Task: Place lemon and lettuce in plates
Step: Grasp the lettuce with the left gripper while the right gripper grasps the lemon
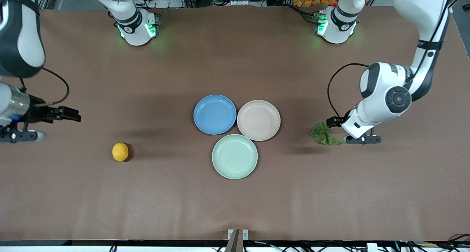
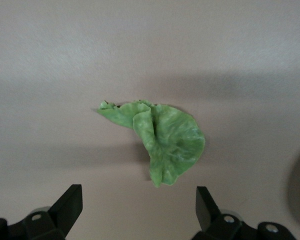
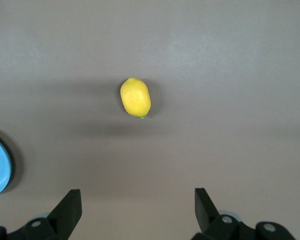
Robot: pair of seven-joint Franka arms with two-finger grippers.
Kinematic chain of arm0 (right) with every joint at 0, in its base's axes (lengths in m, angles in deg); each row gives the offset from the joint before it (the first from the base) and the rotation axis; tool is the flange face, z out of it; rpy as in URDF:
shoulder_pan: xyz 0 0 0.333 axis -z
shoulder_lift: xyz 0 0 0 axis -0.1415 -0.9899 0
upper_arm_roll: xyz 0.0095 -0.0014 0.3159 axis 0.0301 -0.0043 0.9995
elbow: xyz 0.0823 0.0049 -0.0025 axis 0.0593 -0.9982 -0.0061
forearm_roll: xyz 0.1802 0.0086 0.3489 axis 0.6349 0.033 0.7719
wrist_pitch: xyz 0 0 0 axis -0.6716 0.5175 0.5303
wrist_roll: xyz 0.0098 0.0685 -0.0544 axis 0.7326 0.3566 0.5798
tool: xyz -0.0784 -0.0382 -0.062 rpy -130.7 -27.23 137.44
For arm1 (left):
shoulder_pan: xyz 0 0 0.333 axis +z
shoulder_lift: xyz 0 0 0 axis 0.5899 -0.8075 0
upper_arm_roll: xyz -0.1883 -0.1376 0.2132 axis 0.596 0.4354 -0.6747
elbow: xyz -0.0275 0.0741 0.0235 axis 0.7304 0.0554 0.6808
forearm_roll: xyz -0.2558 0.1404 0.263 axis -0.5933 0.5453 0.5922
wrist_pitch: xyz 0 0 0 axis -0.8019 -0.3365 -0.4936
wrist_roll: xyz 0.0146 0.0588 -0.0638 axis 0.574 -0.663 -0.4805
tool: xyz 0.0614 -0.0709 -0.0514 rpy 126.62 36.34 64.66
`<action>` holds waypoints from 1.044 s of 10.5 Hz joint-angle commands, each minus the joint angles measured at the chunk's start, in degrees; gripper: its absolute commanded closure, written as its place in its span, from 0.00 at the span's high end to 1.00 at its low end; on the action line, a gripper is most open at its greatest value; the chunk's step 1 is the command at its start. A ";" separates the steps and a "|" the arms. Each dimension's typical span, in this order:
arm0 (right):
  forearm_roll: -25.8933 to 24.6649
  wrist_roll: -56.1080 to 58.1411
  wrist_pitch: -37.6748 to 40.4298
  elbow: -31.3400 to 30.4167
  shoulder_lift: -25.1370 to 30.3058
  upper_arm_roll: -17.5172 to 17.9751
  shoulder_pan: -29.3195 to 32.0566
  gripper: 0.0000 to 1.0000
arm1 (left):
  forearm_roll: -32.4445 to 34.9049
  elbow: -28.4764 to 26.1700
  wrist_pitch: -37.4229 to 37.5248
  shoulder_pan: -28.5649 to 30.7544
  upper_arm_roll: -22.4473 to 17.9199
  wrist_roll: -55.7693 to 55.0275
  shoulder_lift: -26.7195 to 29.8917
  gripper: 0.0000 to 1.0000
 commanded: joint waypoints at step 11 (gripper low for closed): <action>-0.86 1.02 -27.87 -11.08 -11.63 0.44 -2.16 1.00 | 2.50 -1.01 -10.44 -1.57 -0.65 -4.33 -9.00 0.48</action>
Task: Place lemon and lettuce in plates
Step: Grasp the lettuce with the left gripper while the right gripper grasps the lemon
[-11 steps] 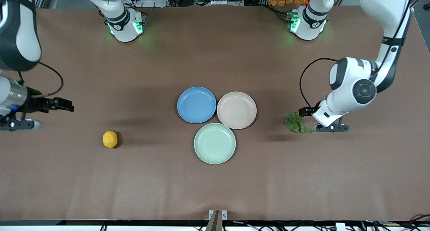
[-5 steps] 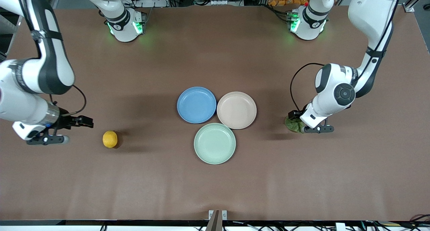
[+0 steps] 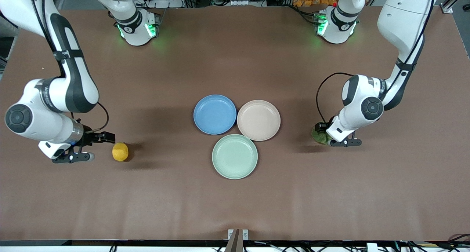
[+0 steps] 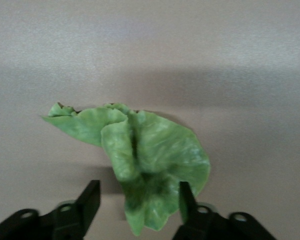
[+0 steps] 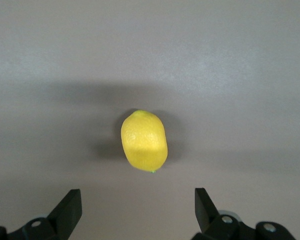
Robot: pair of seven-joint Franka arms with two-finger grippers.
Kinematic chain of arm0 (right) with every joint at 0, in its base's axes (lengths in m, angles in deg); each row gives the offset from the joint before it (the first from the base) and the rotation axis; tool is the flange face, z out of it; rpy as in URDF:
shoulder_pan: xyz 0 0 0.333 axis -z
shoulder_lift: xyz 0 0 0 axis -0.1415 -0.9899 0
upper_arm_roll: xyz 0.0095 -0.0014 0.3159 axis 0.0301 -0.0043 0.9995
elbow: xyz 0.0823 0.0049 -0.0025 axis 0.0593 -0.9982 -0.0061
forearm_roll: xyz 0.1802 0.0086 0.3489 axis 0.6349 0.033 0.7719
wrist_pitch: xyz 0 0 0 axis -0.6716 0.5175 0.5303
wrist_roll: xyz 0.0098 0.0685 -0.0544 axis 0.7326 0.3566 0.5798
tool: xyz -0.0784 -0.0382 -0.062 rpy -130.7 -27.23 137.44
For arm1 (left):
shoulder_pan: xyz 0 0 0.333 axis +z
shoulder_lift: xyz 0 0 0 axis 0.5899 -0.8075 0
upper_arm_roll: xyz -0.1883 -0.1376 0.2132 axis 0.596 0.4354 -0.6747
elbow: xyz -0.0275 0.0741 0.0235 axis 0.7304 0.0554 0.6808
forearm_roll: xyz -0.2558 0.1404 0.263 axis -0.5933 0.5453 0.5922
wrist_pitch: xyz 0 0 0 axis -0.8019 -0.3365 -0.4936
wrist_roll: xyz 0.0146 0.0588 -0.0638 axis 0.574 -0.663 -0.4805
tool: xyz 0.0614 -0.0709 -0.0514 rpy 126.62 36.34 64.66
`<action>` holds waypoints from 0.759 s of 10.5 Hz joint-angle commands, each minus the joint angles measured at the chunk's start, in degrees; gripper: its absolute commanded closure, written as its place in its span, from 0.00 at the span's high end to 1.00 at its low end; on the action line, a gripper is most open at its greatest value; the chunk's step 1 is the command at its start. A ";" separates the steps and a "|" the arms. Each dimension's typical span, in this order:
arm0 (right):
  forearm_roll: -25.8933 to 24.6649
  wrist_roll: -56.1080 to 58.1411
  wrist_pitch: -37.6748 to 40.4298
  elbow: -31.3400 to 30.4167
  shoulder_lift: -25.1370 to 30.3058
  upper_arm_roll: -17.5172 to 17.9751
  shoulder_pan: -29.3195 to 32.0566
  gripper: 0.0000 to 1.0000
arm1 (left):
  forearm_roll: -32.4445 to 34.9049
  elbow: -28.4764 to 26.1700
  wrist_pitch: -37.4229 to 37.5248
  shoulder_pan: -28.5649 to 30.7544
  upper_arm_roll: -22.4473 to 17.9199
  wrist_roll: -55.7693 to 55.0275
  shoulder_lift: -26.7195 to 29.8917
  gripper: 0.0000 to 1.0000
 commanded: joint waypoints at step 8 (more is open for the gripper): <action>-2.71 -0.03 -10.42 0.34 -8.35 0.15 0.80 1.00 | 1.85 3.01 6.94 -0.49 0.24 -5.74 4.22 0.00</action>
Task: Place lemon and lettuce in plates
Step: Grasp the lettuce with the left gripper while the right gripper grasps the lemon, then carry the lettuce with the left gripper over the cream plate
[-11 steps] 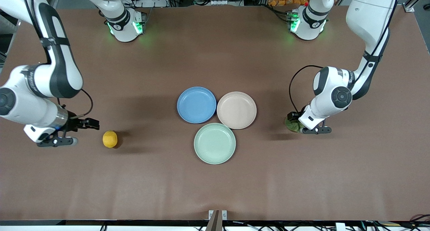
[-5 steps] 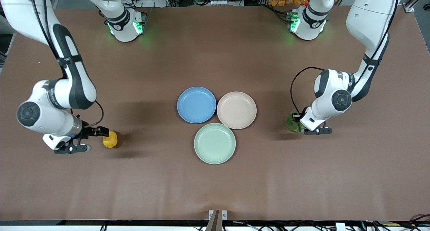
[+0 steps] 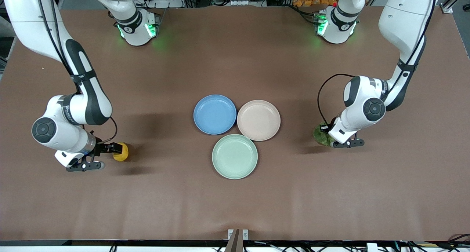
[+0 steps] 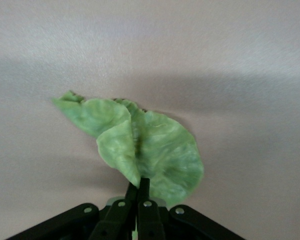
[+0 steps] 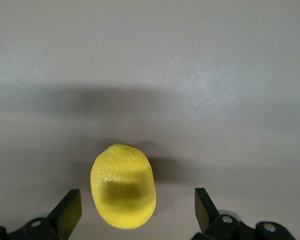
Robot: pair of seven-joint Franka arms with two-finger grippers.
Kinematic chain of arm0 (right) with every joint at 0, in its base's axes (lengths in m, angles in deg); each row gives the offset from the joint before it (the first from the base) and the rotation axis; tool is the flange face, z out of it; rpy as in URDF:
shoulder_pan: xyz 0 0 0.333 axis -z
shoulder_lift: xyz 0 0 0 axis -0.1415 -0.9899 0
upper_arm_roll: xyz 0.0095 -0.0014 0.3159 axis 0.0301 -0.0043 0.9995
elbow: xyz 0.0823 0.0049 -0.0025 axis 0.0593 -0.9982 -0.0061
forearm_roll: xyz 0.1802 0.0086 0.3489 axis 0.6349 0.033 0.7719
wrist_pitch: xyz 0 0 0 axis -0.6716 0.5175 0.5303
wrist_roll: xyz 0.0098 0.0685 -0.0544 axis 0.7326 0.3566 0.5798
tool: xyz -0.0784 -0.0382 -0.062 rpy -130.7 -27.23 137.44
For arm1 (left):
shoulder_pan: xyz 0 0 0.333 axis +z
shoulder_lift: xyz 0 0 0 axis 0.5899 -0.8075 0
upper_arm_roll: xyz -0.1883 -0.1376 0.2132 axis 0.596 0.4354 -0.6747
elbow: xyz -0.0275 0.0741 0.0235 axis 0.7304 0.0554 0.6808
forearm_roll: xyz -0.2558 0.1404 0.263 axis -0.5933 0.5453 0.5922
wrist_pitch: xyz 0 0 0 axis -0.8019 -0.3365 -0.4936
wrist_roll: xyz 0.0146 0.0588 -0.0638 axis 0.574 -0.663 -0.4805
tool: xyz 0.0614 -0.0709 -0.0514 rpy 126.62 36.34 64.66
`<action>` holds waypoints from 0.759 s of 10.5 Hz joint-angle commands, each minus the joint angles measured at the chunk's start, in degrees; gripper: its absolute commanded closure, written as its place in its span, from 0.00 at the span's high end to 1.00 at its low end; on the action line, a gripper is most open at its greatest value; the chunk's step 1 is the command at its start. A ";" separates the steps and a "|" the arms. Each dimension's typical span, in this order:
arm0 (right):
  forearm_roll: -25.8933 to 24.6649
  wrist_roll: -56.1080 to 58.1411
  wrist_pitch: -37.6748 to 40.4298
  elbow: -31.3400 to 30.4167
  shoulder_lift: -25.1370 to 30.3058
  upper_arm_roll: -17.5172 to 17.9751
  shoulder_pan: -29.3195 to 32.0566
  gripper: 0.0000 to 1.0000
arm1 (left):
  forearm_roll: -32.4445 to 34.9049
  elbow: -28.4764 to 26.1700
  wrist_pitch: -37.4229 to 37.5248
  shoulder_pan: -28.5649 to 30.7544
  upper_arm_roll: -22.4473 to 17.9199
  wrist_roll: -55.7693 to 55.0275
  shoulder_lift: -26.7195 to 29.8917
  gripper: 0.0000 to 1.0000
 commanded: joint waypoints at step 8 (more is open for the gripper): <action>0.36 -0.89 -2.32 0.00 -2.55 0.46 0.85 1.00 | 1.80 12.89 26.74 -5.53 1.37 -11.10 6.97 0.00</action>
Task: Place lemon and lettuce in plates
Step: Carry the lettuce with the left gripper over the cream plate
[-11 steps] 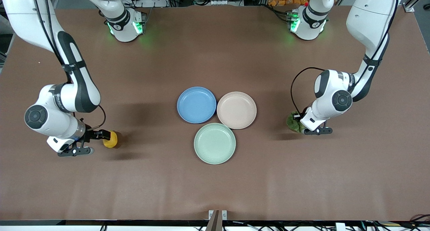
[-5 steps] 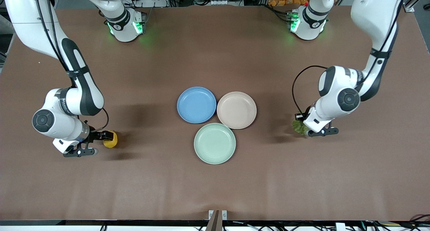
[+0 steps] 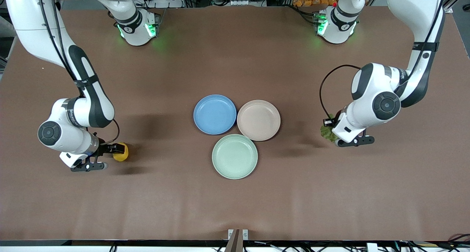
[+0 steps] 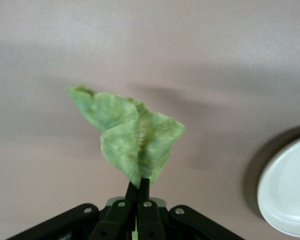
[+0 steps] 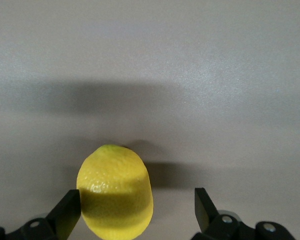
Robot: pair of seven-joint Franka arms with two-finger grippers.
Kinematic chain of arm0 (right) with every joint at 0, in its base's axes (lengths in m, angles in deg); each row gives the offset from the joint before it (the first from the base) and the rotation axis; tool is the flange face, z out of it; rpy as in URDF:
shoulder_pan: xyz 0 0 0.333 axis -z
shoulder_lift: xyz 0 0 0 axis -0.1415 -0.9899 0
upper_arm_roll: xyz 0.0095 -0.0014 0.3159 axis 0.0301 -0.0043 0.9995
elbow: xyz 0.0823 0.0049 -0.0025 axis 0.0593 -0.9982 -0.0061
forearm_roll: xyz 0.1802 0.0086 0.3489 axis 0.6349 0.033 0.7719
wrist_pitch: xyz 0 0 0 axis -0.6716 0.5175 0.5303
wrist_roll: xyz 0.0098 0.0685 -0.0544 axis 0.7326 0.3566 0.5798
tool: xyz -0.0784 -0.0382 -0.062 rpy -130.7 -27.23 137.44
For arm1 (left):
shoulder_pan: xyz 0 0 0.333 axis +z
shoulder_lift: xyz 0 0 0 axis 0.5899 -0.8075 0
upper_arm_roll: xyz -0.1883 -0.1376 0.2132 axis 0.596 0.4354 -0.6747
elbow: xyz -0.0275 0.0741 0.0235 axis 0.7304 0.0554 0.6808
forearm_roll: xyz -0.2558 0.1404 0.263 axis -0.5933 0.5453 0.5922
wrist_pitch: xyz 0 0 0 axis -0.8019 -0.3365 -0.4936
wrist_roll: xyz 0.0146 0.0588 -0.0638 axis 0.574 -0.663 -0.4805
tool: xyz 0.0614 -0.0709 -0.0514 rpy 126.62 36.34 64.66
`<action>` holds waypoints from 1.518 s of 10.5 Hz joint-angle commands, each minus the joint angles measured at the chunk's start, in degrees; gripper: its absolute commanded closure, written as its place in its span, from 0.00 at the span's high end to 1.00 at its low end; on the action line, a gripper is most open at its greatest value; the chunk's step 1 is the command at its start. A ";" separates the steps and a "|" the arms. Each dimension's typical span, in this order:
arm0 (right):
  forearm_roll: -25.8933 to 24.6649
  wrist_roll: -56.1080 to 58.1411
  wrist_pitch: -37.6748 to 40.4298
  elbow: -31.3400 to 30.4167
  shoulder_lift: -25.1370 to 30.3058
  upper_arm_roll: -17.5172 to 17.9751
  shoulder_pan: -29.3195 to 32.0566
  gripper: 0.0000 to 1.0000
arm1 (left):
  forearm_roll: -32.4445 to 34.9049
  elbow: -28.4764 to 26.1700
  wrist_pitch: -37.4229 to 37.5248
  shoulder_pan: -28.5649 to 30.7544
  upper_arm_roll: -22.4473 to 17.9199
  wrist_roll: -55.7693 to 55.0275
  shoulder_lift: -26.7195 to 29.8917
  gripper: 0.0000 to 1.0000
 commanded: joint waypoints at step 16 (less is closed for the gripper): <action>0.08 -4.40 -4.92 -7.39 5.11 0.56 -0.32 0.00 | 4.29 9.21 -7.72 -27.56 1.49 -40.62 -16.08 0.00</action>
